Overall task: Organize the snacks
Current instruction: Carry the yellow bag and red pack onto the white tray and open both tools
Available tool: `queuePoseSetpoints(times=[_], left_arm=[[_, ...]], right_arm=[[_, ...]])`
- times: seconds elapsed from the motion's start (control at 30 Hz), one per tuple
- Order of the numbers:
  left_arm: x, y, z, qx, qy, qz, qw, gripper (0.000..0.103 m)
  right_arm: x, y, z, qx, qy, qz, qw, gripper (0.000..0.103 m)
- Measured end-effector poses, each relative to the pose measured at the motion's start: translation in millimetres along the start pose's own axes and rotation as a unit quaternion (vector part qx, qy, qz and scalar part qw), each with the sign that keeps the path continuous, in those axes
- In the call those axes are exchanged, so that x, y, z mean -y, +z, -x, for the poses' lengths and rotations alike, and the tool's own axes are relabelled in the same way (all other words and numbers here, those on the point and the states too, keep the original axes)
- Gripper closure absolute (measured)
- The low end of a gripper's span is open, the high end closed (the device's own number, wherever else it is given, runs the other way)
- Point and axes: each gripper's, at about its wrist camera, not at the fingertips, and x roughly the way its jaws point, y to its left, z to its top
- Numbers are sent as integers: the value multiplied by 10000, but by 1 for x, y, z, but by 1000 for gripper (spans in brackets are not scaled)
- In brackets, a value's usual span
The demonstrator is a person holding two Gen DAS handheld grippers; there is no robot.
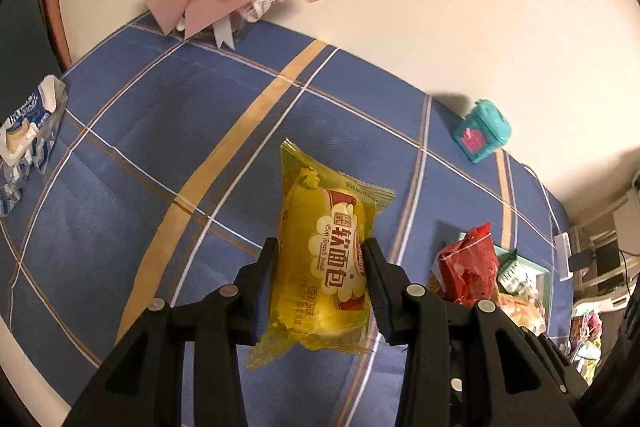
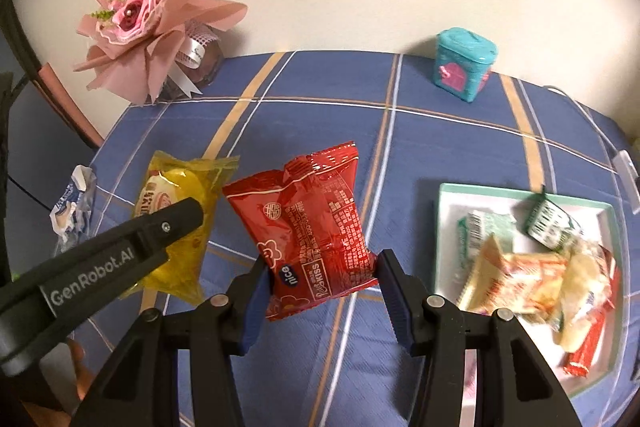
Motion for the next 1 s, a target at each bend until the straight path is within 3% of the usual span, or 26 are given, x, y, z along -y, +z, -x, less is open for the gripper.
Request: queuePoseSetpoints(times=[0.57,0.83,1.0], left_arm=[[45,-44,53,492,-207,-454,9975,60],[77,-61,49,356,-293,-814,9956,60],[101,-72,38,87,-544,-1017,9933,60]], right_arm=[[52,-41,57,56,-157,-643,9978,48],[84,-50,61,-101,-311,-919,9952,48],[129,-56,65,-201,-570,-1392,9884,48]])
